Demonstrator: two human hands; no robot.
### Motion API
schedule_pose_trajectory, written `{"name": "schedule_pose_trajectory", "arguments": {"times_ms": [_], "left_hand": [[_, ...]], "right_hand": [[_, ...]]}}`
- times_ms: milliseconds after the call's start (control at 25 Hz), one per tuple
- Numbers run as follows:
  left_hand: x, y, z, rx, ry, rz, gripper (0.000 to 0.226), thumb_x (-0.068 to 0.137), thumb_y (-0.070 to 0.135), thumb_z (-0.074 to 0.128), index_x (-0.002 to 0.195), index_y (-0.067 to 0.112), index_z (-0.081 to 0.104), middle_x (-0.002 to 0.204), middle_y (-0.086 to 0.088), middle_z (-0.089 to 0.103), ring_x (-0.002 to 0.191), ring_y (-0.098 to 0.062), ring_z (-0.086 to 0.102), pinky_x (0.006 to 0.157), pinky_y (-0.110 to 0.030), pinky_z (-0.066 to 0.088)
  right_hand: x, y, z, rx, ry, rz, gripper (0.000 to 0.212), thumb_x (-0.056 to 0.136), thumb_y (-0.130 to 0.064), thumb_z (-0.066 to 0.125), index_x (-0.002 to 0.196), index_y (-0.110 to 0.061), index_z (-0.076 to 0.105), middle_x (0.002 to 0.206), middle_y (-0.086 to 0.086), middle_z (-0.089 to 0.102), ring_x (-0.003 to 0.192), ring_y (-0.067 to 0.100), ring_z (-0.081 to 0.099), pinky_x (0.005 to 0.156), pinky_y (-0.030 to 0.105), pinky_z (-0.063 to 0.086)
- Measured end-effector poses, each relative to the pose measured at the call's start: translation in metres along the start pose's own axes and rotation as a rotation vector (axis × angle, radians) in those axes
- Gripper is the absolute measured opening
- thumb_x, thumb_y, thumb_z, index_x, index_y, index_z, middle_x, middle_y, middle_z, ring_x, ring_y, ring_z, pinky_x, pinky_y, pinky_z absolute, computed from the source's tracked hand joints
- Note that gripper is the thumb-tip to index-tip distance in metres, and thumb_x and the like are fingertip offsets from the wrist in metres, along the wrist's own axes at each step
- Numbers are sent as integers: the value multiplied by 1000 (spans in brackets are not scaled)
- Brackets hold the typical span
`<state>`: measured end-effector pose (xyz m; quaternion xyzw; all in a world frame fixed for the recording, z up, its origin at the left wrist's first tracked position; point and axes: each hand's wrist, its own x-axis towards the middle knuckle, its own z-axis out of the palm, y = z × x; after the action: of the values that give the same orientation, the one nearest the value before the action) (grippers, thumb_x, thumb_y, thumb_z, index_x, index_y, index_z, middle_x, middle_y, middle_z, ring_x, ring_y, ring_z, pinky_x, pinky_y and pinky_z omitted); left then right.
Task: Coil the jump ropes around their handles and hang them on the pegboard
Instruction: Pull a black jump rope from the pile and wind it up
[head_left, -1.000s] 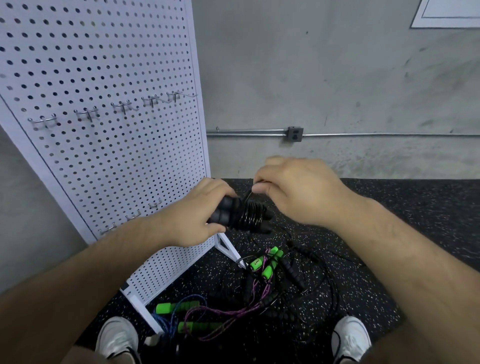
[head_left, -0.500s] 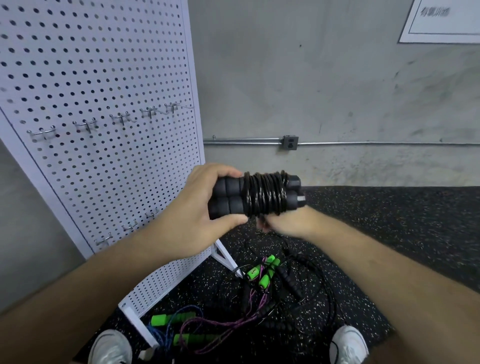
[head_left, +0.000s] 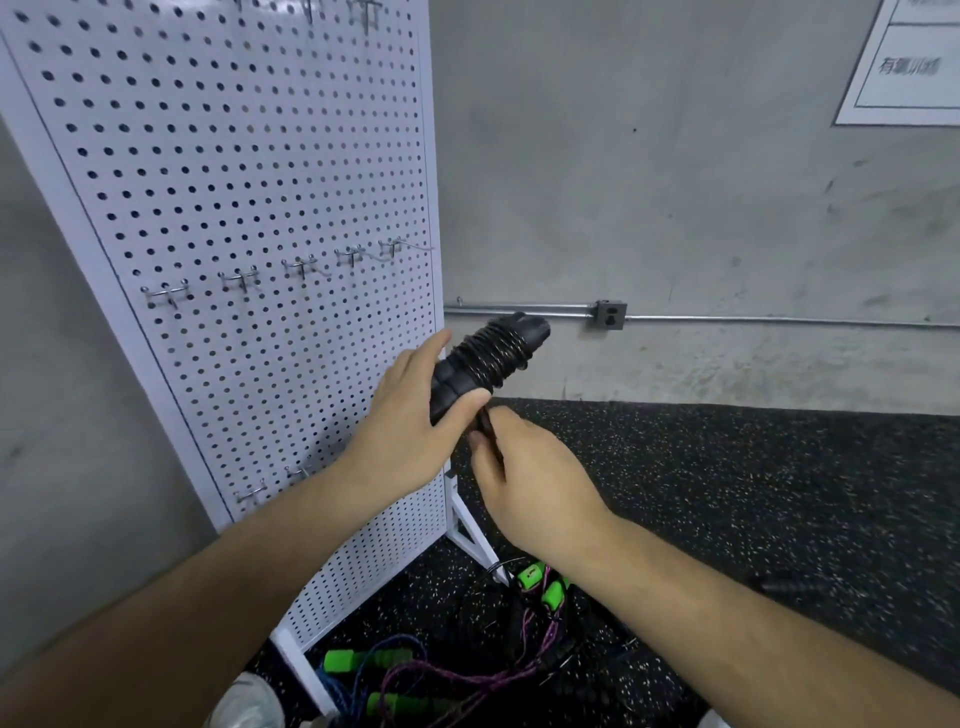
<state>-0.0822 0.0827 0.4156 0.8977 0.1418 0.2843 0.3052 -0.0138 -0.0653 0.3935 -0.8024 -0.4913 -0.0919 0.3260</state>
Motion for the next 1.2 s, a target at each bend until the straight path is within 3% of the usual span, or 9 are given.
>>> {"name": "schedule_pose_trajectory", "arguments": {"times_ms": [200, 360, 520, 640, 720, 840, 960, 1080, 1200], "left_hand": [[-7, 0, -2, -151, -106, -60, 55, 102, 50, 46, 153, 41, 25, 142, 6, 49, 129, -6, 49, 114, -36, 37], [-13, 8, -3, -219, -91, -40, 29, 107, 38, 40, 136, 39, 37, 119, 16, 60, 105, 5, 60, 97, -25, 49], [-15, 16, -3, -290, -60, -71, 29, 108, 33, 37, 136, 28, 37, 113, 15, 60, 97, 13, 59, 81, -5, 45], [-13, 15, -5, -332, -78, -62, 57, 106, 34, 39, 159, 27, 18, 127, 0, 62, 114, 0, 60, 104, -22, 46], [-15, 23, -8, -405, -121, 17, 62, 106, 19, 43, 158, 32, 13, 115, -2, 62, 107, 2, 63, 101, -21, 47], [-19, 34, -7, -580, -145, 99, 54, 100, 7, 48, 150, 23, 34, 124, -1, 64, 116, 3, 61, 101, -15, 44], [-18, 34, -5, -678, -105, 31, 43, 103, 15, 55, 144, 27, 48, 130, 0, 67, 124, -13, 62, 108, -40, 49], [-18, 33, -7, -710, -126, -8, 43, 98, 31, 55, 141, 33, 50, 134, 3, 65, 126, -13, 61, 108, -46, 48], [-19, 33, -4, -669, -167, 27, 38, 106, 19, 47, 141, 30, 50, 133, 3, 65, 126, -13, 60, 109, -45, 48]], "right_hand": [[-2, 1, 0, -19, 172, -99, 21, 99, -27, 56, 105, -8, 62, 127, 1, 46, 67, 9, 54, 62, 18, 44], [-2, -2, 3, 58, 253, -105, 26, 95, -28, 59, 105, -5, 66, 121, 2, 58, 102, 14, 62, 89, 26, 52], [2, -3, -6, 113, 311, -140, 30, 94, -32, 65, 115, -11, 65, 112, -2, 66, 105, 15, 61, 91, 30, 52], [4, 0, -18, 158, 296, -146, 37, 90, -33, 74, 120, -17, 61, 110, -7, 68, 100, 9, 63, 86, 29, 55], [6, 2, -26, 184, 334, -174, 37, 91, -32, 74, 122, -20, 58, 110, -6, 70, 98, 8, 67, 84, 31, 58], [10, 7, -30, 39, 422, -380, 33, 94, -17, 71, 126, -11, 64, 113, 4, 71, 100, 19, 67, 87, 36, 56], [10, 8, -29, -50, 410, -513, 37, 95, -6, 65, 132, -1, 63, 124, 11, 66, 111, 27, 62, 99, 35, 49], [11, 8, -37, -36, 324, -548, 43, 95, -13, 67, 135, -2, 60, 127, 11, 64, 113, 28, 60, 102, 34, 46], [12, 8, -41, -63, 316, -554, 47, 91, -26, 74, 131, -3, 64, 118, 10, 67, 103, 27, 62, 92, 34, 51]]}}
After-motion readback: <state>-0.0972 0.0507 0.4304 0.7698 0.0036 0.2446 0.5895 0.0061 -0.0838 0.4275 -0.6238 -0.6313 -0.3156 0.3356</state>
